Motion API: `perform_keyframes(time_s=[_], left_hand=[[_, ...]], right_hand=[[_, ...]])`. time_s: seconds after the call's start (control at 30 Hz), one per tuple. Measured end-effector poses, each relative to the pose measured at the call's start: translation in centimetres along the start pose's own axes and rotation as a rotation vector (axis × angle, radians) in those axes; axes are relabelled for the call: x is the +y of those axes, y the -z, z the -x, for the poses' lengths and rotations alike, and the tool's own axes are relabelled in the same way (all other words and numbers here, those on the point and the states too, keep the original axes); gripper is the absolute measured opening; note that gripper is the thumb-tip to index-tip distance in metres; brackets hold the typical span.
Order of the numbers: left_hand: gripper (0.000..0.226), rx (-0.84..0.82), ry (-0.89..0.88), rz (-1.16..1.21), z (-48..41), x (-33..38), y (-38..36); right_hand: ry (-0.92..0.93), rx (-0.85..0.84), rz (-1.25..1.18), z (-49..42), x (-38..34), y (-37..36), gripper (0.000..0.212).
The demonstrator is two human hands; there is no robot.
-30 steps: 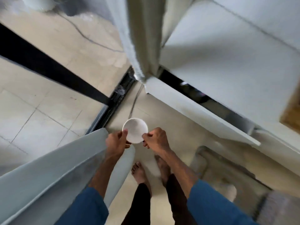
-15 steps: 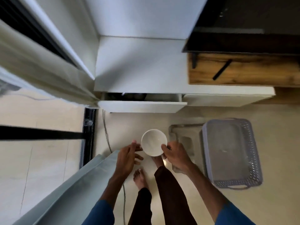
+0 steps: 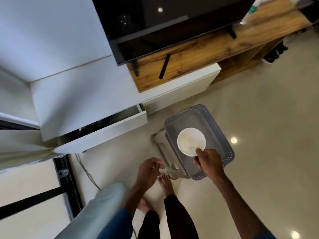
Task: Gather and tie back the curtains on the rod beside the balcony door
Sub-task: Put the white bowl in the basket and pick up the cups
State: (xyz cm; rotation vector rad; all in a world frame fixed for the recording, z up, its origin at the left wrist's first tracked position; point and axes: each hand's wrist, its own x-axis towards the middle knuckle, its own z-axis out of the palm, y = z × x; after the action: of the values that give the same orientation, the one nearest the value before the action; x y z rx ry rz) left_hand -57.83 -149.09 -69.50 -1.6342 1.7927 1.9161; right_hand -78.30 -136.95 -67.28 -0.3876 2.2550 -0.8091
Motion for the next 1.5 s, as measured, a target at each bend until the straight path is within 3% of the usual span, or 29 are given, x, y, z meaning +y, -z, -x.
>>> perform_keyframes(time_s=[0.17, 0.33, 0.53, 0.73, 0.9, 1.1, 1.23, 1.33, 1.4, 1.5], left_hand=[[0.019, -0.008, -0.071, -0.202, -3.1, 3.3, -3.0], [0.026, 0.001, -0.106, -0.326, -6.3, 4.7, -4.2], [0.028, -0.031, -0.153, -0.305, -6.8, 5.3, -5.2], [0.027, -0.030, -0.081, -0.265, -7.4, 2.6, -3.9], [0.026, -0.010, 0.010, -0.220, -7.0, -0.6, -2.1], [0.031, 0.005, 0.102, -0.128, -6.1, -4.0, 0.0], [0.033, 0.044, 0.143, -0.074, -5.5, -5.8, 1.6], [0.035, 0.061, 0.188, -0.032, -4.4, -7.1, 3.2], [0.042, 0.074, 0.219, -0.008, -3.3, -8.3, 4.7], [0.045, 0.106, 0.251, 0.017, -1.6, -10.8, 7.0]], right_hand=[[-0.194, 0.021, -0.066, -5.4, 1.8, -0.6, 0.039], [-0.260, -0.073, -0.103, -10.2, 1.5, -3.0, 0.034], [-0.293, -0.106, -0.077, -12.7, 2.0, -4.3, 0.035], [-0.347, -0.141, 0.046, -13.8, 3.5, -6.3, 0.037], [-0.349, -0.177, 0.004, -15.2, 2.6, -7.5, 0.036], [-0.414, -0.187, -0.027, -14.6, 2.3, -8.3, 0.053], [-0.158, 0.056, 0.342, -10.7, 1.9, -7.3, 0.053], [0.014, 0.161, 0.432, -6.0, 0.2, -7.9, 0.046], [0.158, 0.149, 0.450, -2.5, -2.2, -9.9, 0.046], [0.317, -0.046, 0.469, 2.7, -5.3, -14.8, 0.044]])
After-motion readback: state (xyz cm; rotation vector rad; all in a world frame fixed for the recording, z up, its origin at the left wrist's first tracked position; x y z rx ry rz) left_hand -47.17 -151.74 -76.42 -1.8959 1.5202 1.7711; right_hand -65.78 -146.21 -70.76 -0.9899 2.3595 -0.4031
